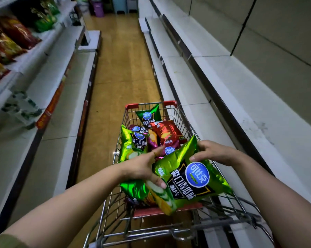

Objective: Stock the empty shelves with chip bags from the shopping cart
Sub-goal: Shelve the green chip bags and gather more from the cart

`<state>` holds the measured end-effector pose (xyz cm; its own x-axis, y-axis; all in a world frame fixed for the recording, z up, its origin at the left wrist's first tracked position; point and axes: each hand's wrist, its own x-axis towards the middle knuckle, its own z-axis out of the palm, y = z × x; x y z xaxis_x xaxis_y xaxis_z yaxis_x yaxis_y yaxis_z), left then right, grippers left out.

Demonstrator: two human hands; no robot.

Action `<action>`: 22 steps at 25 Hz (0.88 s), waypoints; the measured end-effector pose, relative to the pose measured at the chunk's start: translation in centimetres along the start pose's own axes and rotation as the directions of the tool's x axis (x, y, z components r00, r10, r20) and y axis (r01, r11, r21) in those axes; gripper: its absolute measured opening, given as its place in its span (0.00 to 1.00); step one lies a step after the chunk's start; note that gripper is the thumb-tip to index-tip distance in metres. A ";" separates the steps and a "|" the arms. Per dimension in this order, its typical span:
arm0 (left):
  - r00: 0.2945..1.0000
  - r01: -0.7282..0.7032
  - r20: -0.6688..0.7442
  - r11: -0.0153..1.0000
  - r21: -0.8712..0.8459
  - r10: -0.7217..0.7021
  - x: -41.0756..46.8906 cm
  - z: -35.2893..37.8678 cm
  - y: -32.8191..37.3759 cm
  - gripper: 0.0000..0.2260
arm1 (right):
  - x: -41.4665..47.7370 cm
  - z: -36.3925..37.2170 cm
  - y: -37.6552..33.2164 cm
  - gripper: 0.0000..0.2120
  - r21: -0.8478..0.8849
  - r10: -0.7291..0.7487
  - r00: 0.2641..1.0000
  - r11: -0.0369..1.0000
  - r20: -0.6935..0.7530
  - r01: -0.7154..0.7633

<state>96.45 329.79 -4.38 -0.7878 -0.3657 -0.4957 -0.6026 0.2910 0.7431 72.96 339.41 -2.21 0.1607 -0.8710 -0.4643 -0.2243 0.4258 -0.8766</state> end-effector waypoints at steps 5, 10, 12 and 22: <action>0.999 0.044 0.036 0.875 -0.482 -0.030 -0.5 1.4 0.4 0.16 | 0.1 0.3 -0.8 0.12 0.057 0.030 0.963 0.998 -0.269 -0.015; 0.973 0.093 -0.022 0.481 -0.872 -0.228 -1.2 3.5 -2.4 0.17 | 1.1 0.1 2.7 0.21 0.123 0.198 0.896 0.979 -0.397 -0.162; 0.961 0.069 -0.038 0.370 -0.927 -0.274 -1.1 3.7 -3.1 0.15 | 2.2 1.8 3.9 0.22 0.352 0.250 0.926 0.925 -0.284 -0.141; 0.951 -0.018 -0.119 0.331 -0.944 -0.286 0.4 3.0 -3.9 0.20 | 7.7 8.0 5.3 0.17 0.563 0.140 0.959 0.826 -0.247 0.024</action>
<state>98.06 331.13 -8.81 -0.5617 -0.5358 -0.6304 -0.0646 -0.7312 0.6791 80.65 336.88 -11.49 -0.1145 -0.8359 -0.5367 0.3603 0.4686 -0.8066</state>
